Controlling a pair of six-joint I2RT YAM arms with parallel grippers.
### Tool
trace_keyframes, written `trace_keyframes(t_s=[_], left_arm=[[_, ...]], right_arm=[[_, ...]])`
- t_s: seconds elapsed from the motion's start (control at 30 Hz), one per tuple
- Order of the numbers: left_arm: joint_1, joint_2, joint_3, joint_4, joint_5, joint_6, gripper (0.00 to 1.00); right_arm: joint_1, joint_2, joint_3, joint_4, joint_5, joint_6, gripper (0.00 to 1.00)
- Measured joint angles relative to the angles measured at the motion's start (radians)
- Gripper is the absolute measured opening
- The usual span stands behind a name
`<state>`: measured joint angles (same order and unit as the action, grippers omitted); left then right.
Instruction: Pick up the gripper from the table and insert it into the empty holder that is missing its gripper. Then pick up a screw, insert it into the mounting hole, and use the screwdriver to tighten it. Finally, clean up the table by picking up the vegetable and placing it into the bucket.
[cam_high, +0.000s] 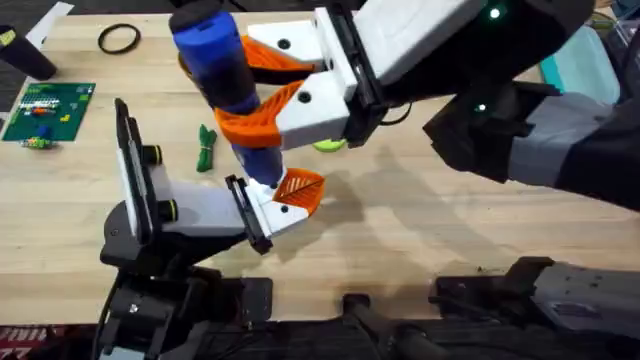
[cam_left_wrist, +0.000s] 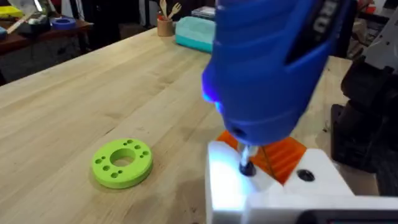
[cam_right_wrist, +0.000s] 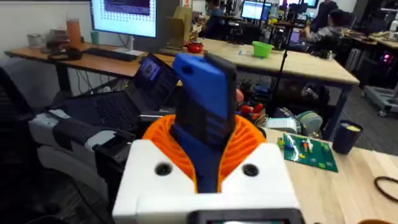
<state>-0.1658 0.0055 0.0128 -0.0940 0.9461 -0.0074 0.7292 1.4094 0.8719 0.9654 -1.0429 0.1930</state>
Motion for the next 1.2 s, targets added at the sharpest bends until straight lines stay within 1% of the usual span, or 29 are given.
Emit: trace_keyframes(t_s=[0.2,1.2], left_arm=[[0.000,0.000,0.000,-0.001,0.000,0.000,0.014],[0.000,0.000,0.000,0.000,0.000,-0.001,0.014]], right_arm=[[0.000,0.000,0.000,-0.046,0.013,-0.003,0.118],[0.005,0.000,0.000,-0.038,0.021,-0.004,0.118]])
